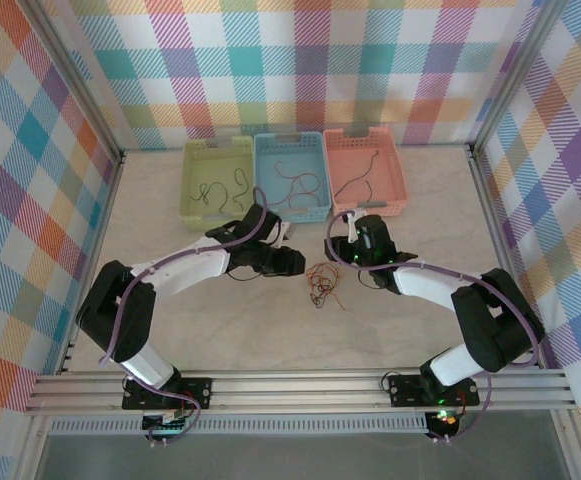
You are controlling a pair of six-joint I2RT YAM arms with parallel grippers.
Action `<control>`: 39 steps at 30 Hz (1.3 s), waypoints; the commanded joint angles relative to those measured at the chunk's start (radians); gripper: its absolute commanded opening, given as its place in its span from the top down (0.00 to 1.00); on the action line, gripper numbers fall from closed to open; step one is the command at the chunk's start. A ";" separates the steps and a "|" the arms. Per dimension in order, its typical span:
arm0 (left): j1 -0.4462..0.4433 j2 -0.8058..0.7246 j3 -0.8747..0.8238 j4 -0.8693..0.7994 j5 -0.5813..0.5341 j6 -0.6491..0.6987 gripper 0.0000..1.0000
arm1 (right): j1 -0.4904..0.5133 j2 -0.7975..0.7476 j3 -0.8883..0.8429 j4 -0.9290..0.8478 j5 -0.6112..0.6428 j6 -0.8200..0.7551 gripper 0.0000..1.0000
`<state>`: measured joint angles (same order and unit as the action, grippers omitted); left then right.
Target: Untangle the cables
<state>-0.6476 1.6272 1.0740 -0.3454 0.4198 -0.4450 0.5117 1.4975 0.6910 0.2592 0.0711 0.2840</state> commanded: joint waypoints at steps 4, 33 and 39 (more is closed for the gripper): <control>-0.023 0.129 0.139 -0.057 0.039 0.032 0.57 | -0.025 -0.006 0.000 -0.011 0.023 0.054 0.46; -0.070 0.263 0.249 -0.077 0.046 0.060 1.00 | -0.036 -0.007 0.000 -0.011 0.011 0.059 0.49; -0.070 0.170 0.219 -0.071 0.005 0.069 1.00 | -0.036 -0.003 0.003 -0.011 0.000 0.056 0.49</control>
<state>-0.7086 1.8805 1.3109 -0.4358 0.4416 -0.3958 0.4824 1.4975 0.6910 0.2501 0.0784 0.3363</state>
